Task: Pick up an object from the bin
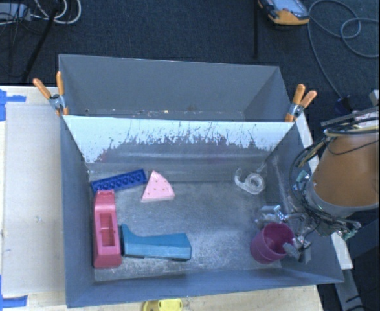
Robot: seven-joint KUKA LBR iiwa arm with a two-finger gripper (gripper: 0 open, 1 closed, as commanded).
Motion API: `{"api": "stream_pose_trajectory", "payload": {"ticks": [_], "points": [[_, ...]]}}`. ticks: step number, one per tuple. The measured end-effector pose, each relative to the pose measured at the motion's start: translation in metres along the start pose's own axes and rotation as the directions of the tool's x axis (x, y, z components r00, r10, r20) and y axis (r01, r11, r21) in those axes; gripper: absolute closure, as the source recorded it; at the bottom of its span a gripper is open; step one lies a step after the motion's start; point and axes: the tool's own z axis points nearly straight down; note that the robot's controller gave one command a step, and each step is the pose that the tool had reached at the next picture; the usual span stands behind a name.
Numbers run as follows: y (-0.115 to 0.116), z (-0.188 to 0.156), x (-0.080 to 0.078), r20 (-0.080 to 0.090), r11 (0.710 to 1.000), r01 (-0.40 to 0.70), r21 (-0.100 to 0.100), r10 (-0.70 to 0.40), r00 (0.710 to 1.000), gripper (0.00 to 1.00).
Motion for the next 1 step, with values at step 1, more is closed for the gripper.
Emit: {"api": "stream_pose_trajectory", "payload": {"ticks": [1], "points": [[0.0001,0.0,-0.0001,0.0,1.0,0.003,0.0,-0.003,1.0,1.0]]}}
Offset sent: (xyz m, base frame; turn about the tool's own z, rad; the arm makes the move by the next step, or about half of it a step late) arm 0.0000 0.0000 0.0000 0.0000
